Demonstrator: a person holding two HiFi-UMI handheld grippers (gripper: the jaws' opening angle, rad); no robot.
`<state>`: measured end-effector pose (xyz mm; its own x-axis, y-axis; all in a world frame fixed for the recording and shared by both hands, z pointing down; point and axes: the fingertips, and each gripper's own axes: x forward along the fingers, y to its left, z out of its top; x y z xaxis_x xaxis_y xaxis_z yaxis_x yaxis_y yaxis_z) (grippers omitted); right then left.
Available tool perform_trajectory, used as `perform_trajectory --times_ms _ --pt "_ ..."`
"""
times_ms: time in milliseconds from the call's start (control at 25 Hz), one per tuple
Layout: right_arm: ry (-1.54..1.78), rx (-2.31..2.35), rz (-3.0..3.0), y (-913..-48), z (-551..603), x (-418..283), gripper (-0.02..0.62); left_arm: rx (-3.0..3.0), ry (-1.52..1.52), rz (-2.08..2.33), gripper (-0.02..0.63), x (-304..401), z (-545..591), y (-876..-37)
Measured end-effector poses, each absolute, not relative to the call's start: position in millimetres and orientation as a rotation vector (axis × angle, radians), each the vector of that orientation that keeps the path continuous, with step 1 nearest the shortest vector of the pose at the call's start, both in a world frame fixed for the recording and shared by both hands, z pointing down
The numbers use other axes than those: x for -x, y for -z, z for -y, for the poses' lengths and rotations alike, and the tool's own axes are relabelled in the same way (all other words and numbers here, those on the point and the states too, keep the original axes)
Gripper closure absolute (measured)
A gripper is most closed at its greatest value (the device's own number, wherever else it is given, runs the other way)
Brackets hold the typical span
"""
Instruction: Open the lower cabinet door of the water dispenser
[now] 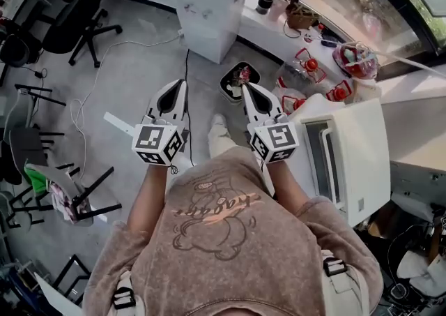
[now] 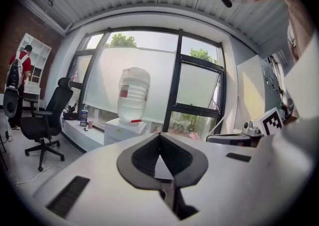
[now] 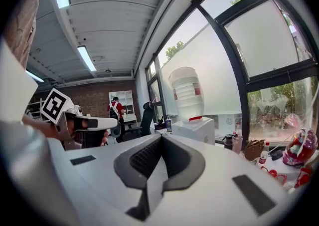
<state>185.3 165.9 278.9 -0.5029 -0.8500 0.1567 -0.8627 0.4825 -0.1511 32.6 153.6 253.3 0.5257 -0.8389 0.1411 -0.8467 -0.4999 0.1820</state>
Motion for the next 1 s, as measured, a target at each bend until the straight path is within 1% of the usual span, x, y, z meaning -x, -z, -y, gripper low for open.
perform_trajectory --times_ms 400,640,1000 --pt "-0.356 -1.525 2.639 -280 -60 -206 0.588 -2.551 -0.067 1.398 0.594 -62 -39 -248" --pt "-0.335 -1.485 2.666 -277 -30 -201 0.588 -2.549 -0.061 1.411 0.594 -64 -7 -246" --pt "-0.344 -1.618 2.623 -261 -8 -210 0.588 -2.589 -0.079 1.304 0.594 -68 24 -239"
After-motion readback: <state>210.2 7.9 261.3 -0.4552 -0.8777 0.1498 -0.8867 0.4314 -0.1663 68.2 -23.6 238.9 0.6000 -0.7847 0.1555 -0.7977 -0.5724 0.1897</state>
